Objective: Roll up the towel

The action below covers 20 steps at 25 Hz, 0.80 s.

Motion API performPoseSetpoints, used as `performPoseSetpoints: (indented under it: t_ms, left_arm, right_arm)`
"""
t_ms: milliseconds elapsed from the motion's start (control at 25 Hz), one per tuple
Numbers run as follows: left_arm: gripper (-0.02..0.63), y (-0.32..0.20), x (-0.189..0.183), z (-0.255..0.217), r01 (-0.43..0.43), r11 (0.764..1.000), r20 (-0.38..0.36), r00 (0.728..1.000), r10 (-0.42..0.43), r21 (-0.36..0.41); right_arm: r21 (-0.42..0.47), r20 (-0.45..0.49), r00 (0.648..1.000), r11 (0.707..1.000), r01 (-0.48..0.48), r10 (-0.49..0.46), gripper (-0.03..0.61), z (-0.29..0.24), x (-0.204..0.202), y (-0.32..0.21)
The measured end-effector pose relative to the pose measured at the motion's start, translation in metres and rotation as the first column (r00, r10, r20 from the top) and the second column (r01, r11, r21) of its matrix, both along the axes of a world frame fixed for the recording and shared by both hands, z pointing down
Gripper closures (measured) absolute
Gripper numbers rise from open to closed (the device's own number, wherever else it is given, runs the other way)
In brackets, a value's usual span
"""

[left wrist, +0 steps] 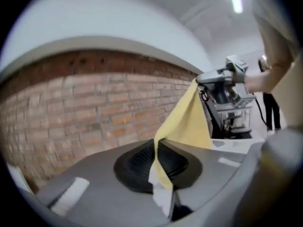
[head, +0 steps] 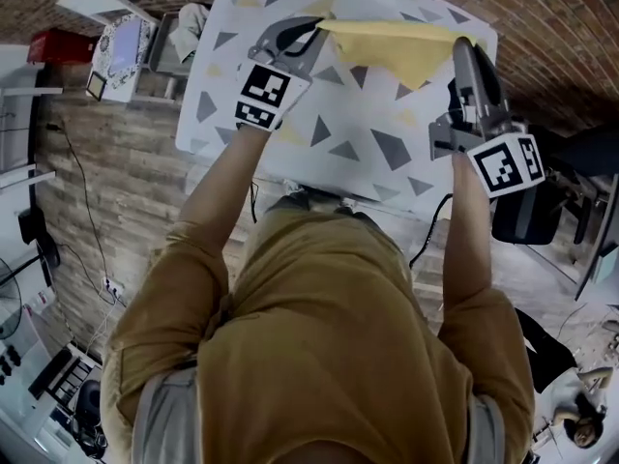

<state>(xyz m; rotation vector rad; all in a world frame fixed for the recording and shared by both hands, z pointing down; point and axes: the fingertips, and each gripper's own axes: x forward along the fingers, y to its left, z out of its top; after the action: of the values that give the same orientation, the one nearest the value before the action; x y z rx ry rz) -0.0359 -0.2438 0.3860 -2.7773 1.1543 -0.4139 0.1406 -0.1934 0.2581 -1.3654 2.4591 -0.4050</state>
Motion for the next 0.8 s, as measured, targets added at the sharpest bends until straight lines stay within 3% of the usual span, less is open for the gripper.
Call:
performPoseSetpoints:
  t_ms: [40,80,120,160,200,240,280,320,400,440,480,560,680,760,800]
  left_arm:
    - [0.538,0.006,-0.005,-0.029,-0.024,0.991,0.054,0.998,0.017,0.131]
    - [0.538,0.015,-0.008,-0.043,-0.062,0.976,0.130,0.991,0.035,0.209]
    - [0.538,0.027,-0.011,-0.039,-0.101,0.970,0.208,0.977,0.054,0.220]
    - [0.538,0.038,-0.014,-0.019,-0.131,0.977,0.273,0.958,0.081,0.170]
    - [0.538,0.051,-0.016,0.014,-0.151,0.986,0.319,0.940,0.120,0.074]
    - [0.538,0.064,-0.018,0.053,-0.160,0.986,0.349,0.922,0.168,-0.051]
    - [0.538,0.079,-0.021,0.095,-0.162,0.969,0.370,0.902,0.222,-0.186]
    - [0.538,0.097,-0.024,0.134,-0.157,0.936,0.387,0.879,0.278,-0.315]
    - [0.538,0.134,-0.030,0.195,-0.138,0.849,0.397,0.837,0.375,-0.511]
    - [0.538,0.149,-0.032,0.212,-0.130,0.811,0.388,0.827,0.406,-0.571]
    - [0.537,0.161,-0.033,0.222,-0.126,0.785,0.372,0.828,0.420,-0.606]
    - [0.537,0.170,-0.033,0.227,-0.118,0.764,0.339,0.846,0.412,-0.634]
    - [0.537,0.165,-0.035,0.226,-0.094,0.780,0.331,0.869,0.367,-0.619]
    - [0.537,0.147,-0.036,0.211,-0.070,0.830,0.322,0.901,0.290,-0.553]
    - [0.537,0.133,-0.036,0.195,-0.057,0.868,0.311,0.920,0.237,-0.493]
  right_arm:
    - [0.074,-0.023,1.000,0.997,-0.001,0.003,0.558,-0.018,0.001,0.006]
    - [0.117,-0.058,0.998,0.993,0.005,0.002,0.558,-0.027,0.001,0.014]
    - [0.110,-0.087,0.996,0.994,0.014,-0.004,0.558,-0.021,-0.001,0.021]
    - [0.045,-0.098,0.995,0.999,0.020,-0.016,0.558,0.003,-0.003,0.027]
    - [-0.072,-0.088,0.996,0.997,0.024,-0.030,0.558,0.043,-0.004,0.034]
    - [-0.217,-0.073,0.997,0.976,0.022,-0.039,0.558,0.093,-0.006,0.041]
    - [-0.360,-0.071,0.997,0.933,0.012,-0.041,0.558,0.148,-0.009,0.052]
    - [-0.485,-0.091,0.995,0.875,-0.009,-0.039,0.558,0.200,-0.010,0.065]
    - [-0.676,-0.125,0.991,0.735,-0.055,-0.041,0.557,0.280,-0.011,0.096]
    - [-0.737,-0.111,0.993,0.673,-0.055,-0.041,0.555,0.304,-0.012,0.111]
    - [-0.774,-0.088,0.995,0.631,-0.041,-0.043,0.555,0.319,-0.014,0.122]
    - [-0.803,-0.075,0.995,0.596,-0.026,-0.058,0.554,0.333,-0.017,0.132]
    - [-0.803,-0.111,0.991,0.595,-0.047,-0.070,0.554,0.335,-0.016,0.135]
    - [-0.776,-0.141,0.988,0.626,-0.074,-0.057,0.554,0.328,-0.012,0.127]
    - [-0.743,-0.159,0.987,0.662,-0.097,-0.034,0.554,0.318,-0.009,0.119]
